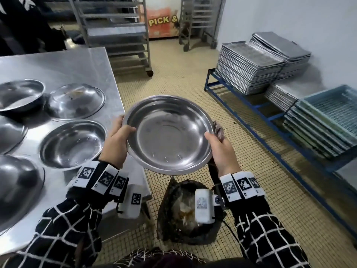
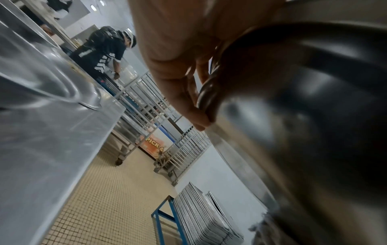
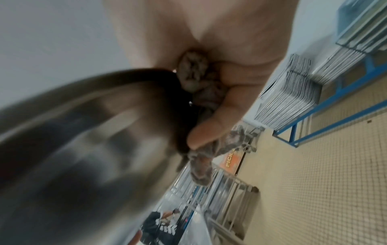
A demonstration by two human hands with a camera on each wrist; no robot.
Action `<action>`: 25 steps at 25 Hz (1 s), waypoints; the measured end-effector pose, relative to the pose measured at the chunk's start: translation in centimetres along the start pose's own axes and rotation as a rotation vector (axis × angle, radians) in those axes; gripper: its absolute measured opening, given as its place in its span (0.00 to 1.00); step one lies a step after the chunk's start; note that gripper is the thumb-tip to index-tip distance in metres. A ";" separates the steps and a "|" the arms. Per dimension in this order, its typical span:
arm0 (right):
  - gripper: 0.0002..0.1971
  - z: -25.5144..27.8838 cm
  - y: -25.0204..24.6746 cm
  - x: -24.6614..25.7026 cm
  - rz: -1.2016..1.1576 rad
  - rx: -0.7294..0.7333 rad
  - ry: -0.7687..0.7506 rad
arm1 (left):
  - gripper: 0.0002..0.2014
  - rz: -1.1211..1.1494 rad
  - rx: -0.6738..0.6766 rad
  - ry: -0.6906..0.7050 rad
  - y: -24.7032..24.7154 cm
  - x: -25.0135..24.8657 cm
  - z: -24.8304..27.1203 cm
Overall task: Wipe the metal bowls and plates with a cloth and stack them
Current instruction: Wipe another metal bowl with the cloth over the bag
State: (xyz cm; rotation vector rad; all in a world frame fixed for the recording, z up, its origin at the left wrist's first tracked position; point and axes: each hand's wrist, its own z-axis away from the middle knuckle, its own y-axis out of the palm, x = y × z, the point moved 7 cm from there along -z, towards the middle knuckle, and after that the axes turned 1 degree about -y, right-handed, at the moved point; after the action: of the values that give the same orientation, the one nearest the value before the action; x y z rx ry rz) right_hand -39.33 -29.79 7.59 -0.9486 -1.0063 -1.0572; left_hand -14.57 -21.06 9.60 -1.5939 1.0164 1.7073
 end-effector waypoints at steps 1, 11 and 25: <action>0.07 0.7 1.2 -0.1 -0.022 0.063 -0.015 | 0.14 -0.008 -0.059 0.011 -1.4 -0.4 0.9; 0.21 7.3 18.1 1.0 -0.025 0.681 -0.073 | 0.12 -0.061 -0.619 0.027 -18.9 -3.2 13.5; 0.31 15.9 57.9 5.7 0.650 0.960 -0.563 | 0.06 -0.205 -0.954 0.029 -53.1 -5.5 18.9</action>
State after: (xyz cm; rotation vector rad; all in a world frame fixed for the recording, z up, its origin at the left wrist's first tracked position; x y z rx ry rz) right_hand 14.76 -3.17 9.91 -0.6623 -1.3318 0.2895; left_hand 19.97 23.81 7.51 -2.1705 -0.0356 2.1533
